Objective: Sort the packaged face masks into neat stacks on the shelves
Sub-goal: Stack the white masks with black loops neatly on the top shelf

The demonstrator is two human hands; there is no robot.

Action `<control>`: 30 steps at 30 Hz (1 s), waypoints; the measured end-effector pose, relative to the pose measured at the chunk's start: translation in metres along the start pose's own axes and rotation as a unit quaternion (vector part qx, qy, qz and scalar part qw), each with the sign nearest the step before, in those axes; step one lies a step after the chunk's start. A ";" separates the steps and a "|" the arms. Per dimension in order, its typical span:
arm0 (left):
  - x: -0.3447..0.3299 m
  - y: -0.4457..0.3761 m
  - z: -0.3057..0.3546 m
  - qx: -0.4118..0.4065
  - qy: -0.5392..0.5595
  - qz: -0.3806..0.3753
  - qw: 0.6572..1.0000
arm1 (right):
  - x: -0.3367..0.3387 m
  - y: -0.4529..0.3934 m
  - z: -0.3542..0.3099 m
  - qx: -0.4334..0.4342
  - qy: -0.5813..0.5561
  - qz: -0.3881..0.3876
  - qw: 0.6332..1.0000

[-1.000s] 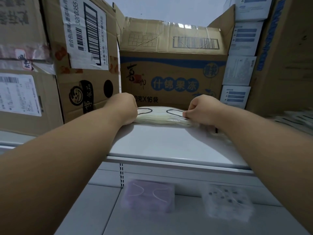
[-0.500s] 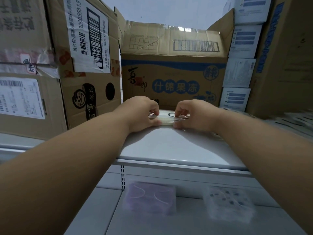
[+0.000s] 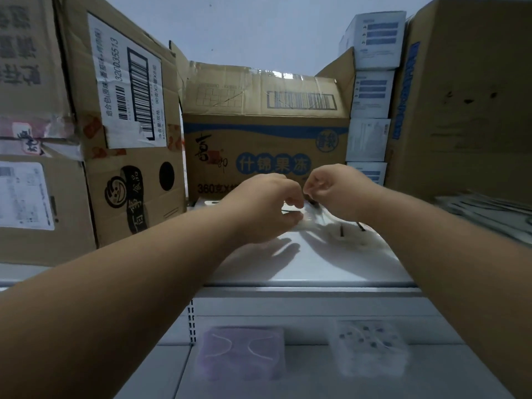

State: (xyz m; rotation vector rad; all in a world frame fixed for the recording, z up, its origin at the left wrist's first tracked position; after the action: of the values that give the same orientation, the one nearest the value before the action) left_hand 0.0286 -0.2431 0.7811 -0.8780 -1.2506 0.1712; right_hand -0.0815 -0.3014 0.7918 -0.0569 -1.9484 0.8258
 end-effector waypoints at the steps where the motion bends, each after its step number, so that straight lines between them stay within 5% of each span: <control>1: -0.002 -0.005 0.010 0.004 0.015 -0.004 1.000 | 0.005 0.005 0.004 -0.004 0.009 0.002 1.000; 11: -0.072 -0.047 0.070 0.128 -0.027 -0.216 0.968 | 0.043 0.036 0.100 -0.087 0.132 -0.088 0.983; 14: -0.087 -0.061 0.065 0.213 0.005 -0.191 0.958 | 0.035 0.041 0.120 -0.094 0.112 -0.130 0.981; 19: -0.096 -0.070 0.055 0.324 0.099 -0.130 0.932 | 0.043 0.034 0.139 -0.133 -0.003 -0.088 0.987; 23: -0.102 -0.064 0.058 0.293 0.031 -0.126 0.947 | 0.035 0.028 0.161 -0.198 -0.011 -0.087 0.976; 30: -0.101 -0.063 0.076 0.257 -0.003 -0.094 0.962 | 0.035 0.026 0.184 -0.314 -0.278 0.015 0.908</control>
State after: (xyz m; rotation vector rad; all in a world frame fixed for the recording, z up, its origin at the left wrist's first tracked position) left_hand -0.0947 -0.3051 0.7496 -0.3084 -1.2094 0.3298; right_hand -0.2549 -0.3645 0.7514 -0.2577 -2.6990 0.1966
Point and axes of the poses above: each hand's wrist, its own y-axis away from the middle knuckle, its own x-axis out of the back of the hand, z = x × y, the point moved 8 cm from there along -y, towards the middle knuckle, and after that the axes turned 10 degrees about z, right-handed, at the moved point
